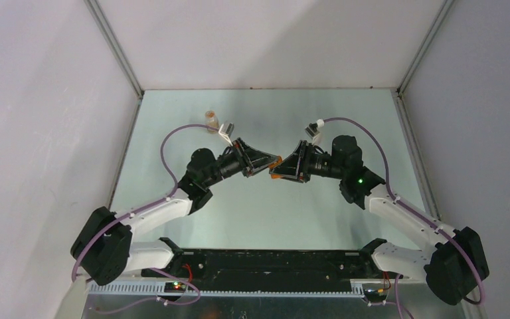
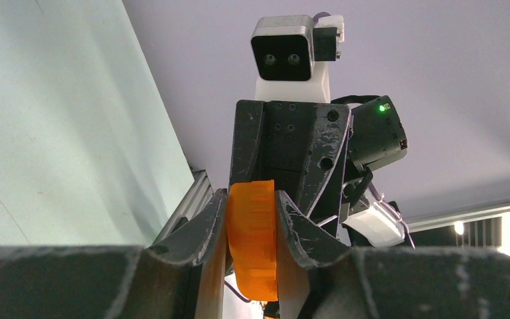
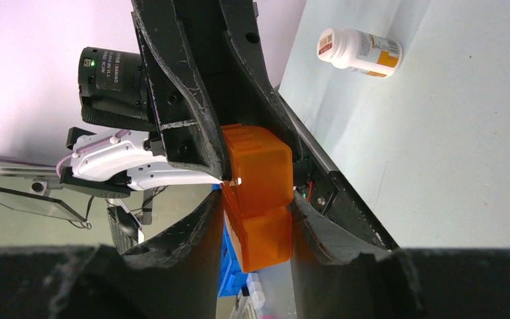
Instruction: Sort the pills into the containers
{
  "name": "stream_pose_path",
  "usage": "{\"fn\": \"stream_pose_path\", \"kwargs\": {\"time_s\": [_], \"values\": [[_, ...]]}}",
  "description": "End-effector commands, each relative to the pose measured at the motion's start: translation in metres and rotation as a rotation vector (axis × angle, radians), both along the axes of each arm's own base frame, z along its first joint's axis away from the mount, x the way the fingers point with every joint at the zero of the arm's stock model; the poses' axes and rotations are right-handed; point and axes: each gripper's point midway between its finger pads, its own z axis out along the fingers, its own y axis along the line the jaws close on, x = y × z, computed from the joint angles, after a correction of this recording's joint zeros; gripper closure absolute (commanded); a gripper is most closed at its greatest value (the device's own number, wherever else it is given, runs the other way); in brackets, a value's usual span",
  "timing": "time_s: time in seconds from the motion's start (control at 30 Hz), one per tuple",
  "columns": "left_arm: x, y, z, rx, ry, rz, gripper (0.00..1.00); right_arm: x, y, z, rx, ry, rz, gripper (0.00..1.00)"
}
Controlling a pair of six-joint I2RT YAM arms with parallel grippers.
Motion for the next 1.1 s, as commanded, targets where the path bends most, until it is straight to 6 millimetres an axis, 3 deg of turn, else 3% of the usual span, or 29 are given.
{"fn": "stream_pose_path", "kwargs": {"time_s": [0.0,0.2,0.23,0.4,0.53,0.93,1.07], "values": [[-0.003,0.004,0.028,-0.057,-0.05,0.009,1.0,-0.008,0.003,0.002,0.005,-0.046,0.034,0.73],[-0.004,0.005,0.028,-0.056,-0.054,0.01,1.0,-0.007,0.002,0.0,-0.007,-0.055,0.028,0.74],[-0.004,0.005,0.029,-0.055,-0.057,0.011,1.0,-0.007,0.002,0.001,-0.006,-0.057,0.027,0.71],[-0.004,0.006,0.03,-0.042,-0.07,0.02,1.0,-0.006,-0.003,0.008,0.005,-0.075,0.005,0.4],[-0.007,0.008,0.032,-0.042,-0.082,0.018,1.0,-0.003,-0.007,0.014,0.017,-0.091,-0.011,0.36],[-0.012,0.012,0.037,-0.036,-0.109,0.016,1.0,-0.003,-0.007,0.026,0.069,-0.103,0.021,0.6],[-0.013,0.013,0.039,-0.036,-0.116,0.018,0.91,-0.006,-0.005,0.031,0.088,-0.105,0.032,0.72]]}}
